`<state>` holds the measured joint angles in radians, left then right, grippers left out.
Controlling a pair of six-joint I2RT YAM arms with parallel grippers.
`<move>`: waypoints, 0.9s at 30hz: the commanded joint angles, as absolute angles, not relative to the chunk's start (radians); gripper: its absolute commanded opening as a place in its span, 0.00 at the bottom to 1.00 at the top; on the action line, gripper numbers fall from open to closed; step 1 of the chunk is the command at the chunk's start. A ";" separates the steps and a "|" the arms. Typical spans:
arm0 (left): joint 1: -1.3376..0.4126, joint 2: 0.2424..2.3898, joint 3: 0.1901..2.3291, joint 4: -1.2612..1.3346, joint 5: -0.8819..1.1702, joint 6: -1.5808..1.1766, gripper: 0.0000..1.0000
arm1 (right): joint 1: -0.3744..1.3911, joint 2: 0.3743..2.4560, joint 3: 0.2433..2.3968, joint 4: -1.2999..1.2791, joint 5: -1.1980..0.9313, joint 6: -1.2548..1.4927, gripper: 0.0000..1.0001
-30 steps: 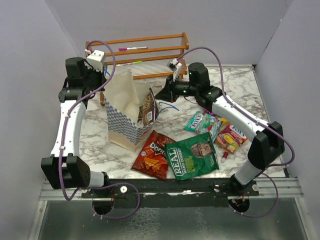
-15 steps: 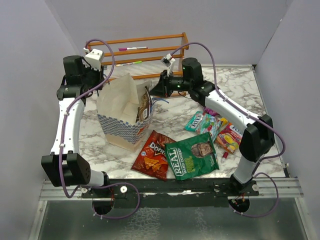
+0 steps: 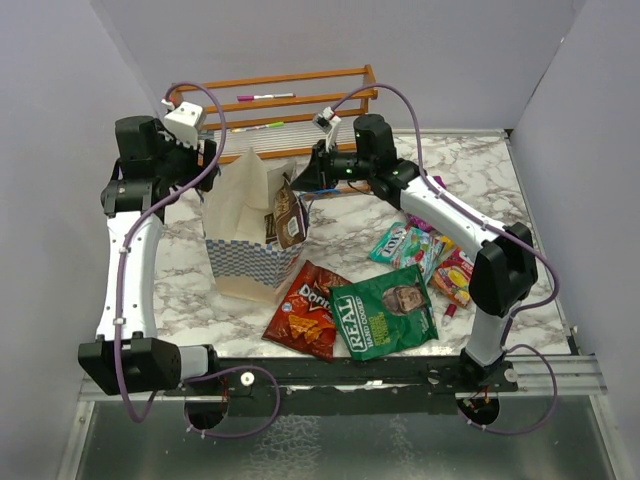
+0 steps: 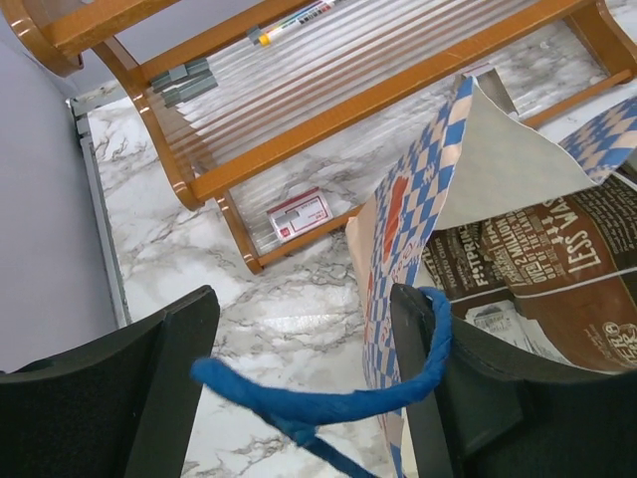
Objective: Place the snacks into the paper bag
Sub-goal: Adjust the paper bag at the center of the board.
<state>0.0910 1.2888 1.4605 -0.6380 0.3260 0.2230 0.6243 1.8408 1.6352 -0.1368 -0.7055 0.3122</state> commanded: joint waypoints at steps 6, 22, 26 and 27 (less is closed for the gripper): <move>0.097 1.239 1.541 -0.839 0.408 0.307 0.77 | 0.643 1.855 1.667 -0.138 -0.731 0.321 0.10; 0.097 1.129 1.515 -0.871 0.421 0.256 0.78 | 0.653 1.837 1.654 -0.120 -0.736 0.331 0.09; 0.097 1.066 1.481 -0.822 0.274 0.219 0.78 | 0.656 1.838 1.656 -0.120 -0.744 0.335 0.09; 0.097 1.052 1.483 -0.821 0.244 0.215 0.78 | 0.658 1.839 1.658 -0.120 -0.744 0.335 0.09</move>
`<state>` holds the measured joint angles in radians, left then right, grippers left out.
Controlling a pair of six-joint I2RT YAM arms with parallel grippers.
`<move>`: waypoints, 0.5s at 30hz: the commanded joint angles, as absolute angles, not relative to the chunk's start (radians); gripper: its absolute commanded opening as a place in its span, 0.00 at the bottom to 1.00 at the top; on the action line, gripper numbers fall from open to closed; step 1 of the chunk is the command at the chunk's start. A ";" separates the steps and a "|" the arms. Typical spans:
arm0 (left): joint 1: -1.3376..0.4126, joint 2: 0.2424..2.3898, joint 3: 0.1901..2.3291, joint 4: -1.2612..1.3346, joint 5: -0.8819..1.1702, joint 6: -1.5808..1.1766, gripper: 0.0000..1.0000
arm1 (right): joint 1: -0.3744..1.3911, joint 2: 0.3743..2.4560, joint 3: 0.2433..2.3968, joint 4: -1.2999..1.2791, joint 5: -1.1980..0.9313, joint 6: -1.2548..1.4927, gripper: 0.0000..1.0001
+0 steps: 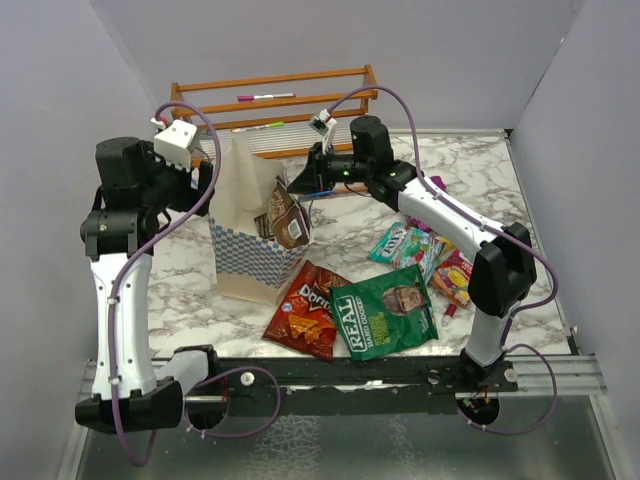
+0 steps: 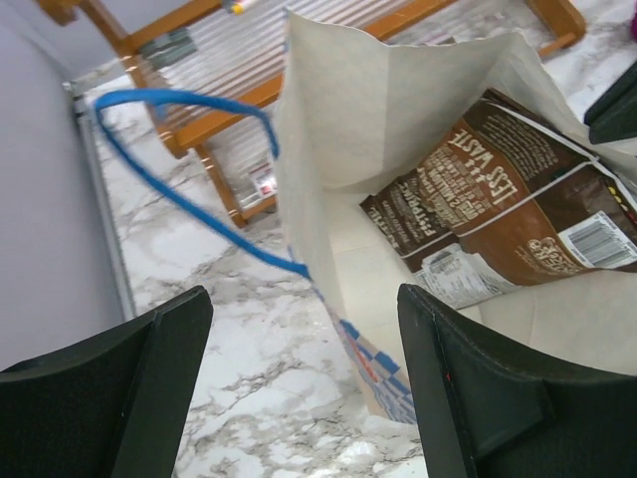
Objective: Place the snacks into the paper bag
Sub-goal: Adjust the paper bag at the center of the board.
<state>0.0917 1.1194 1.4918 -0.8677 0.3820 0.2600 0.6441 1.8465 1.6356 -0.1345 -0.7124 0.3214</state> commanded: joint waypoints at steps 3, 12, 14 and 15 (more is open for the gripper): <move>0.096 1.021 1.510 -0.847 0.236 0.217 0.78 | 0.660 1.843 1.663 -0.120 -0.744 0.337 0.09; 0.096 1.039 1.566 -0.978 0.690 0.255 0.67 | 0.662 1.843 1.677 -0.123 -0.757 0.346 0.09; 0.095 1.076 1.590 -0.979 0.725 0.254 0.65 | 0.663 1.840 1.678 -0.126 -0.754 0.344 0.09; 0.094 1.097 1.606 -0.988 0.744 0.257 0.65 | 0.663 1.838 1.678 -0.126 -0.753 0.343 0.09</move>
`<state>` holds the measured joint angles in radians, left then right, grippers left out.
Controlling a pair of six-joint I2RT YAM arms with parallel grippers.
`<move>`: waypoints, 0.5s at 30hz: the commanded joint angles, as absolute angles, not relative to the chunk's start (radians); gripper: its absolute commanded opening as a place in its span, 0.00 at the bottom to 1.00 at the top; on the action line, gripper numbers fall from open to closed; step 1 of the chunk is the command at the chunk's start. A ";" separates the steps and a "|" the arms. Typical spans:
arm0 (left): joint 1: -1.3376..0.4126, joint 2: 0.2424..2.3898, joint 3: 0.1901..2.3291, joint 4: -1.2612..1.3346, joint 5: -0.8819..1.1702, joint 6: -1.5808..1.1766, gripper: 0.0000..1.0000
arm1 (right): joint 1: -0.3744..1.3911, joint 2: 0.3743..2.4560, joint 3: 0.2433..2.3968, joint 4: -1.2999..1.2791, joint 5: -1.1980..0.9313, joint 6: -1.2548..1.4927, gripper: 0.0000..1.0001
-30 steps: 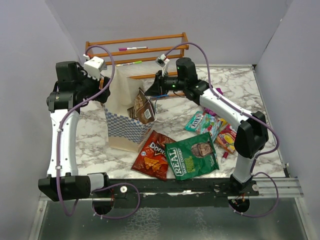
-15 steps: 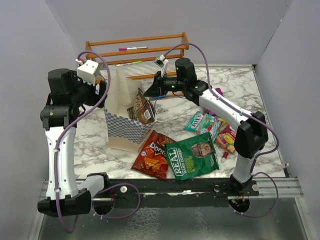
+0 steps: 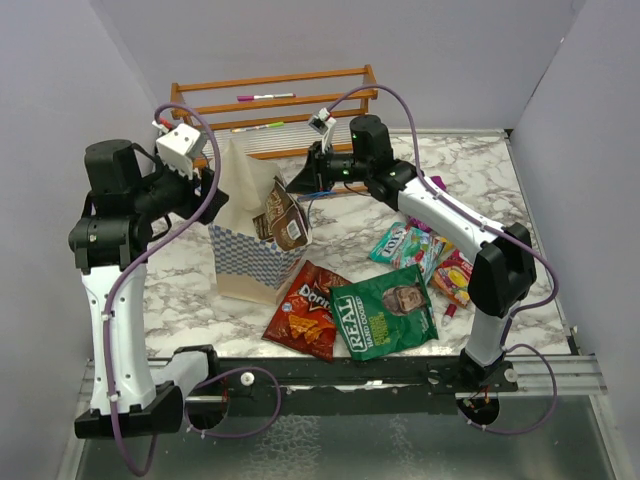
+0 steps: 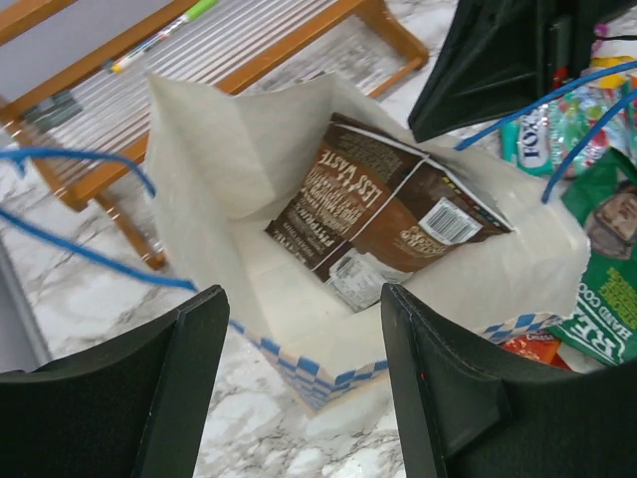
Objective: Place the snacks into the paper bag
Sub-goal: Adjust the paper bag at the center of the board.
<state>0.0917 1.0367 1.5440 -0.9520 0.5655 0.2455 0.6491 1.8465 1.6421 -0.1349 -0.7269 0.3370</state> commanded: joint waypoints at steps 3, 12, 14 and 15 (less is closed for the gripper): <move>0.075 1.153 1.640 -1.016 0.815 0.284 0.65 | 0.662 1.836 1.680 -0.127 -0.746 0.338 0.09; -0.266 1.213 1.583 -0.989 0.743 0.270 0.68 | 0.663 1.843 1.694 -0.139 -0.743 0.328 0.08; -0.328 1.225 1.565 -0.986 0.712 0.275 0.68 | 0.662 1.840 1.699 -0.145 -0.740 0.320 0.08; -0.360 1.231 1.557 -0.988 0.691 0.280 0.68 | 0.662 1.839 1.701 -0.148 -0.737 0.316 0.08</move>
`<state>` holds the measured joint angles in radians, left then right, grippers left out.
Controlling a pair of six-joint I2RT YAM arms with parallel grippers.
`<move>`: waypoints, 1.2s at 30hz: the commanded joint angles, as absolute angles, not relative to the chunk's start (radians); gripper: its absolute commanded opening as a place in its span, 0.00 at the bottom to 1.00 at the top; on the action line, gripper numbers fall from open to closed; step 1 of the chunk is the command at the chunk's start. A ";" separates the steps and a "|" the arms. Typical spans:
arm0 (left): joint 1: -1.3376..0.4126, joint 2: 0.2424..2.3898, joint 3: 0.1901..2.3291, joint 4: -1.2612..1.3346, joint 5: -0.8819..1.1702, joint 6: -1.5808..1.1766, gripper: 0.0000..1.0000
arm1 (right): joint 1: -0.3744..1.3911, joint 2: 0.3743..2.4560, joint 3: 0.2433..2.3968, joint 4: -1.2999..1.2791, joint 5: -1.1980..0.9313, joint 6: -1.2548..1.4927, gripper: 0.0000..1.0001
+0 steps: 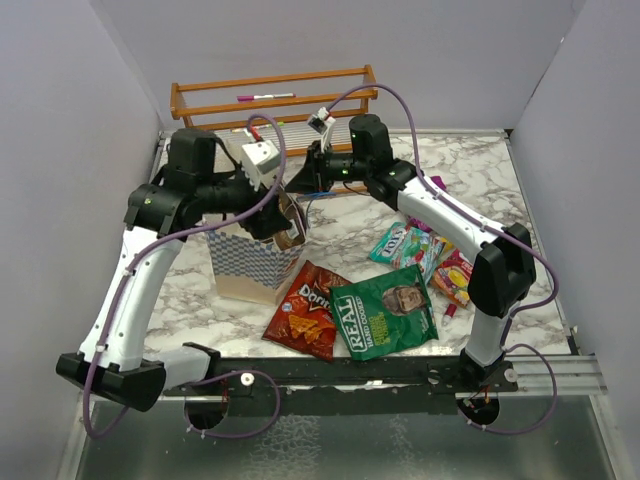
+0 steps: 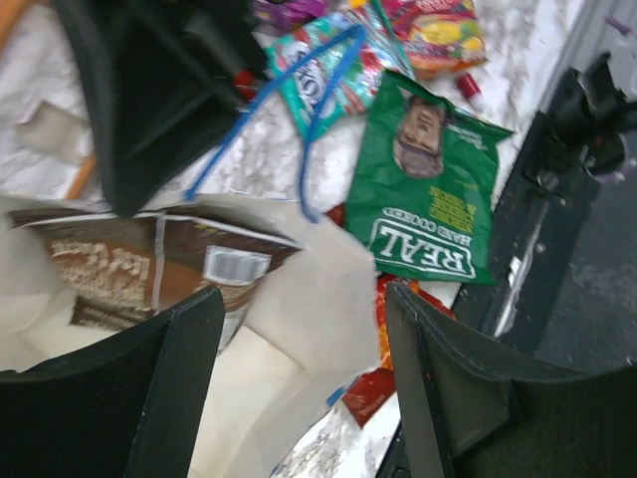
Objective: Place the snacks into the paper bag
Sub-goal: Adjust the paper bag at the center of the board.
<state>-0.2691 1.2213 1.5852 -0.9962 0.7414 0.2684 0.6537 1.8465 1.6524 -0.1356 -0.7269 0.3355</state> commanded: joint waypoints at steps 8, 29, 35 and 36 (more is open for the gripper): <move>-0.566 1.261 1.482 -0.995 0.559 0.343 0.72 | 0.662 1.830 1.686 -0.155 -0.717 0.291 0.08; -0.580 1.207 1.314 -0.918 0.330 0.384 0.18 | 0.661 1.726 1.671 -0.224 -0.723 0.139 0.37; -0.518 1.159 1.305 -0.916 0.339 0.392 0.03 | 0.660 1.629 1.634 -0.265 -0.650 0.048 0.54; -0.511 1.157 1.309 -0.919 0.341 0.392 0.01 | 0.659 1.616 1.630 -0.267 -0.639 0.036 0.57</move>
<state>-0.5415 1.1984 1.3064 -0.9348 0.3527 0.3775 0.6537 1.7000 1.6505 -0.2352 -0.7036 0.1268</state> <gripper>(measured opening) 0.042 0.516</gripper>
